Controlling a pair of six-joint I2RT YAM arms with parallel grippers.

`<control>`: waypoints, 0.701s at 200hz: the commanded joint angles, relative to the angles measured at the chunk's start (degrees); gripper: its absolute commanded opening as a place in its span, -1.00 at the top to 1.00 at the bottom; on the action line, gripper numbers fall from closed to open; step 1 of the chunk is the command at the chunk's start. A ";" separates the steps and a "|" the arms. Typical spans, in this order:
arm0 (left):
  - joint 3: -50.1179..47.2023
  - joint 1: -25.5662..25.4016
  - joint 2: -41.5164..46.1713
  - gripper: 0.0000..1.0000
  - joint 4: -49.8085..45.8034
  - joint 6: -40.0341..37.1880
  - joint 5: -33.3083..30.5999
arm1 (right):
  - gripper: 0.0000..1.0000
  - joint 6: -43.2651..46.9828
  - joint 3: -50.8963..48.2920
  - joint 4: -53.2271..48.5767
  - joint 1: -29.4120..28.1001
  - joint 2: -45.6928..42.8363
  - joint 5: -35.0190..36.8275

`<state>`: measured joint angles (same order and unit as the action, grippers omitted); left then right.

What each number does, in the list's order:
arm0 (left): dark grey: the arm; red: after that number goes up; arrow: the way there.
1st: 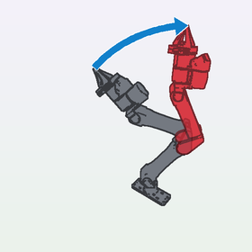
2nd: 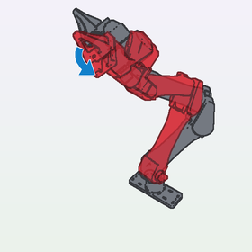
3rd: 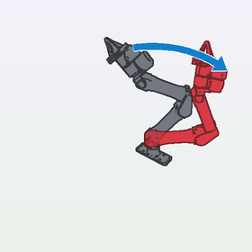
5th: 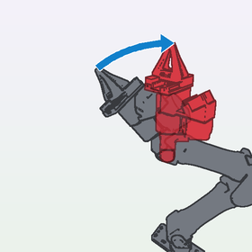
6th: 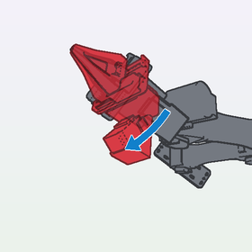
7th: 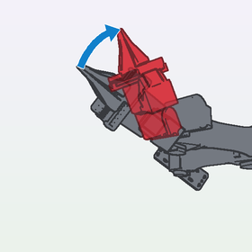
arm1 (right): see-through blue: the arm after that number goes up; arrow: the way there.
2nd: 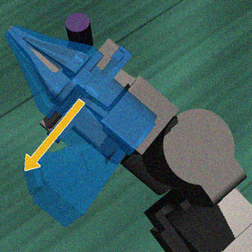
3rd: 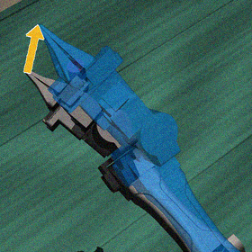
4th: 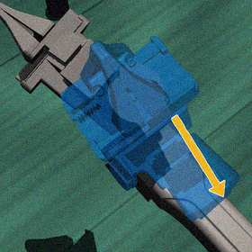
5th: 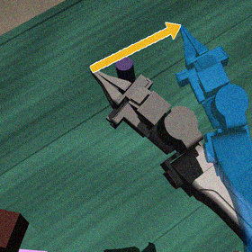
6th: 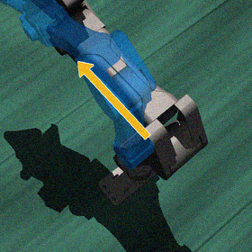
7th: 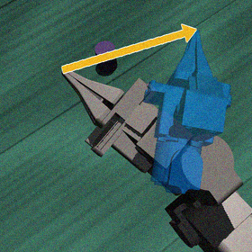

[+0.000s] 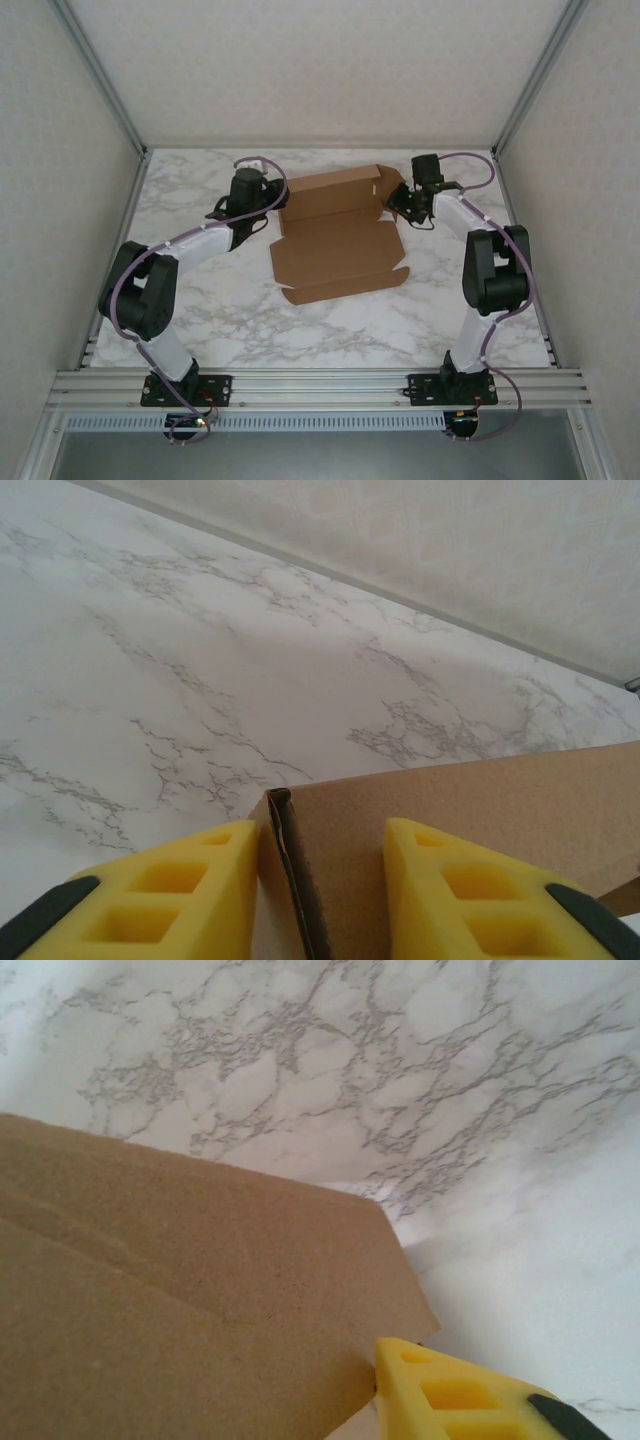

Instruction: Fold the paper box

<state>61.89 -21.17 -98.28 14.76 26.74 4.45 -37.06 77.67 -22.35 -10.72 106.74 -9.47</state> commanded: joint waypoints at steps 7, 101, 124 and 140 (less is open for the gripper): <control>-1.59 -1.07 -0.62 0.28 -6.26 -1.87 0.61 | 0.39 -7.51 2.73 0.21 0.58 1.00 -4.68; -1.85 -1.41 -0.87 0.29 -6.21 -1.96 0.28 | 0.42 -22.79 0.97 8.53 0.63 3.09 -12.17; -1.78 -1.42 -0.72 0.29 -6.19 -2.04 0.19 | 0.44 -25.13 -0.11 10.26 0.44 2.77 -13.74; -1.60 -1.42 -0.74 0.29 -6.29 -2.14 0.03 | 0.45 -24.93 -0.91 10.27 0.25 2.06 -14.19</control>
<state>61.89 -21.45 -98.30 14.85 26.74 4.01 -58.22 77.62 -15.79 -10.37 109.21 -19.66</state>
